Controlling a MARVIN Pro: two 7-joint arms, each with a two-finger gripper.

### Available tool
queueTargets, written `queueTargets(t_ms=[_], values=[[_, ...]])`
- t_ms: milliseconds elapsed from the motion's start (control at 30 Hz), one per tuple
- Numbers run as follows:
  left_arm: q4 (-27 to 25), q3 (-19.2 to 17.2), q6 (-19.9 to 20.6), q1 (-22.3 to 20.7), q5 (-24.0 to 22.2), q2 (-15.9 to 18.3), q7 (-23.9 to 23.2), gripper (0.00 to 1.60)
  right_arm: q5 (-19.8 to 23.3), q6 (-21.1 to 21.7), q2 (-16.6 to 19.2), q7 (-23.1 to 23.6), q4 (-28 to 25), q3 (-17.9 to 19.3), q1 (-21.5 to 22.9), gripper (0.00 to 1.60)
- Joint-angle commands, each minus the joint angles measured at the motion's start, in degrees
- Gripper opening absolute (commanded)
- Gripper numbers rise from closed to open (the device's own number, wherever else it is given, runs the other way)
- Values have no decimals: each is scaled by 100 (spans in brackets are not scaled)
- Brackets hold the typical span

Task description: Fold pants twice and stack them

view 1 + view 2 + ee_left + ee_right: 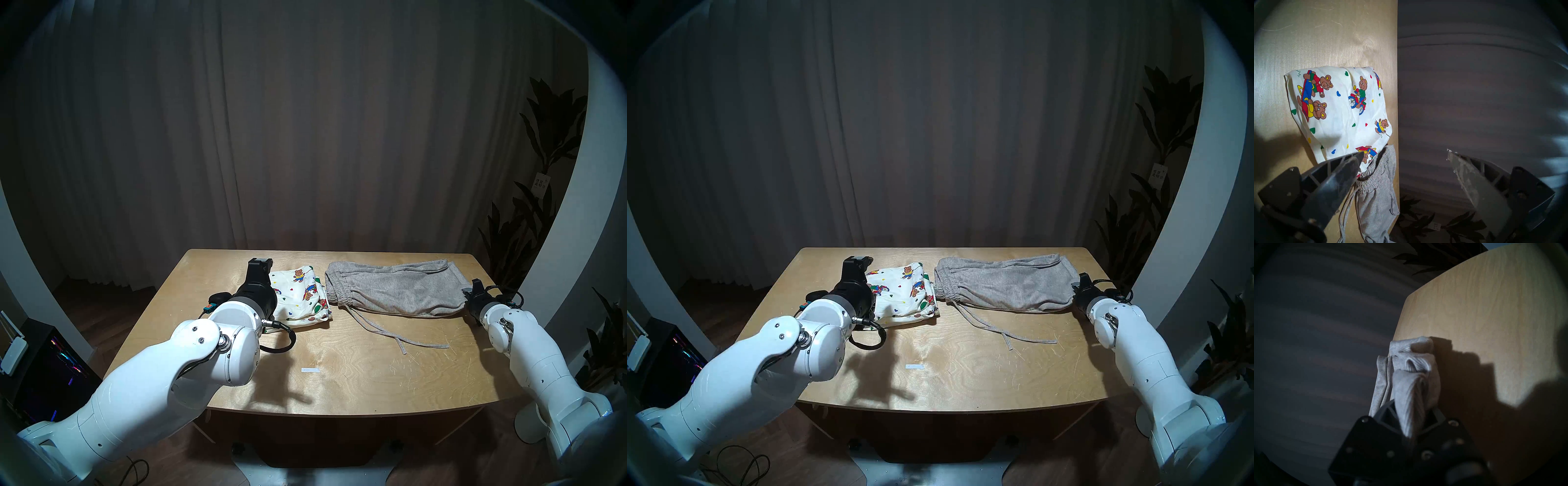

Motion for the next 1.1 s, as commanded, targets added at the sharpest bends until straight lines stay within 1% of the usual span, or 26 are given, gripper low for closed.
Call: queueTargets(t_ms=[0,100,200,367,633,767,1067], values=[[-78,-117,-55,53,14,21,-164,160,44,-17,77,-126,-493,74,20,0],[-87,-141,-71,86,5,26,-190,160,39,-110,51,-216,-557,99,33,0],[-105,-167,-93,119,0,38,-210,160,-22,-415,-63,-306,-574,138,107,0],[-135,-208,-112,160,-13,63,-224,160,-83,-706,-163,-464,-612,123,260,0],[-191,-285,-138,248,-44,136,-266,160,-168,-835,-293,-887,-862,30,433,0],[-262,-338,-187,370,-66,213,-317,160,-264,-892,-368,-995,-940,-43,525,0],[-387,-438,-293,588,-91,300,-424,160,-443,-962,-540,-1166,-881,-267,877,0]])
